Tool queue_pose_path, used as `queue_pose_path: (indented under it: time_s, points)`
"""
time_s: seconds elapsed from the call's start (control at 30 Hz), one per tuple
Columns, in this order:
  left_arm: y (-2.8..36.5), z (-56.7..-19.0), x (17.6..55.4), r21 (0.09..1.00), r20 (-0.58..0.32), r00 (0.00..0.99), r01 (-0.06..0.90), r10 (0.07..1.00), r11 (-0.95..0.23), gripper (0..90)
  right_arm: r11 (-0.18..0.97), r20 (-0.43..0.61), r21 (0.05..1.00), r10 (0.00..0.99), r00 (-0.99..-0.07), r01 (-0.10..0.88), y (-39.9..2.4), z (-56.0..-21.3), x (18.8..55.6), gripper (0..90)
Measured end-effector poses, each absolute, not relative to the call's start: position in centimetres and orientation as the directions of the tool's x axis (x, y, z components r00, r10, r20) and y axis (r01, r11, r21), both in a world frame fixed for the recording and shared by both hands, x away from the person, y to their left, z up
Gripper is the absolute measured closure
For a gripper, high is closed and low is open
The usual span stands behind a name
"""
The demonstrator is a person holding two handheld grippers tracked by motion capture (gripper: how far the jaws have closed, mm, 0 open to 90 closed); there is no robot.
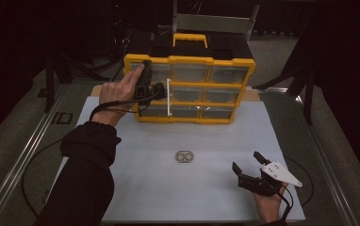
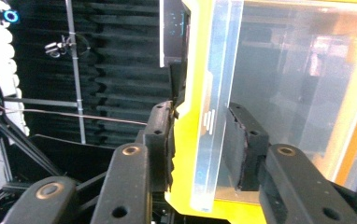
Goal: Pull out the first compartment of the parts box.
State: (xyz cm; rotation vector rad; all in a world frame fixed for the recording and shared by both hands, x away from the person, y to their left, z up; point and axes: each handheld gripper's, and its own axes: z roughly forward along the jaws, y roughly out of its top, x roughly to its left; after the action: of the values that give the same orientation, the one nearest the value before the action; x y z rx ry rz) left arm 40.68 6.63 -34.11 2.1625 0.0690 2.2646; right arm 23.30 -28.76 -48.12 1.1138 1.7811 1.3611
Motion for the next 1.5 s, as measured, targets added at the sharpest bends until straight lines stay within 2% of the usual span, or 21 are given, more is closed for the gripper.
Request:
queue_pose_path:
  time_s: [0.27,0.43,0.6,1.03,1.5]
  points:
    - [6.6,-33.7,40.8,0.073,0.997,0.011,0.027,0.073,-0.997,73.1,0.111,0.012,0.962,0.896,-0.444,0.249,-28.8,-48.1,23.3,9.5]
    - [6.6,-33.7,40.8,0.045,0.998,0.029,0.032,0.046,-0.998,78.1,0.112,0.011,0.962,0.896,-0.444,0.250,-28.7,-48.1,23.3,9.5]
    - [6.6,-33.4,40.8,0.049,0.998,0.048,0.030,0.051,-0.998,78.8,0.111,0.012,0.962,0.896,-0.445,0.250,-28.7,-48.1,23.3,9.5]
    - [6.5,-33.9,40.3,-0.009,1.000,0.024,0.035,-0.009,-0.999,79.8,0.111,0.013,0.961,0.896,-0.443,0.252,-28.8,-48.1,23.3,9.5]
    - [6.6,-34.1,39.5,-0.013,1.000,0.006,0.025,-0.013,-1.000,80.1,0.108,0.015,0.962,0.896,-0.443,0.251,-28.8,-48.1,23.3,9.5]
